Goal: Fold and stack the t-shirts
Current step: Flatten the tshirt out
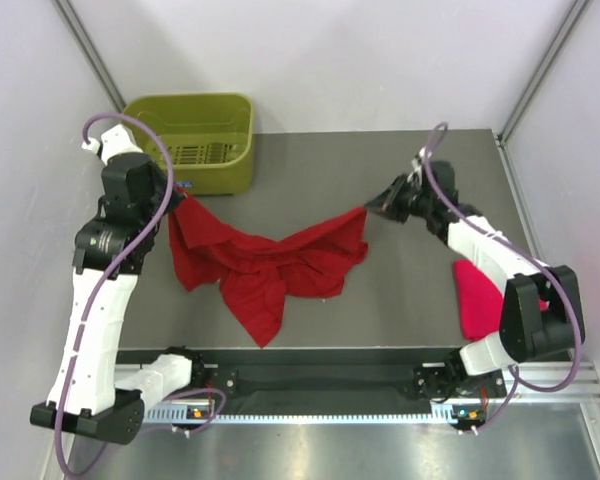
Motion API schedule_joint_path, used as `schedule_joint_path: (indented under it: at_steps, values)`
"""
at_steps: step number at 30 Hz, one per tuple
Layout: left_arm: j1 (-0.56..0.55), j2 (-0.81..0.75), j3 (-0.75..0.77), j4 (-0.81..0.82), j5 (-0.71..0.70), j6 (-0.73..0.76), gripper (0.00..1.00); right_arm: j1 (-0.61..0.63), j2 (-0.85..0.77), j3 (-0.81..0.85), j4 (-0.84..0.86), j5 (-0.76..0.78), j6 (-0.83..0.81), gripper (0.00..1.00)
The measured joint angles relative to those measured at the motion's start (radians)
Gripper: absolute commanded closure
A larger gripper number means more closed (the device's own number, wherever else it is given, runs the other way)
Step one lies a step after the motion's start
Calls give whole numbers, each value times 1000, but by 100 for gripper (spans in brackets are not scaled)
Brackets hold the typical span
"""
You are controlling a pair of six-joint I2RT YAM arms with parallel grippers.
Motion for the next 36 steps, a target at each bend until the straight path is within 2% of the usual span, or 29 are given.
schedule_joint_path:
  at_steps: [8, 14, 20, 27, 32, 36]
  values:
    - [0, 134, 159, 175, -16, 84, 100, -140, 93, 476, -103, 50, -26, 100]
    - [0, 181, 332, 335, 19, 187, 100, -240, 127, 706, -135, 41, -31, 100]
    - [0, 172, 496, 454, 82, 301, 100, -301, 47, 730, -113, 13, -17, 100]
    - [-1, 35, 572, 538, 158, 378, 100, -297, -280, 669, -130, 6, -37, 100]
    - [-14, -84, 601, 589, 196, 375, 100, -246, -521, 688, -165, 54, -98, 100]
    - [-29, -134, 640, 630, 206, 369, 100, -210, -630, 736, -214, 110, -141, 100]
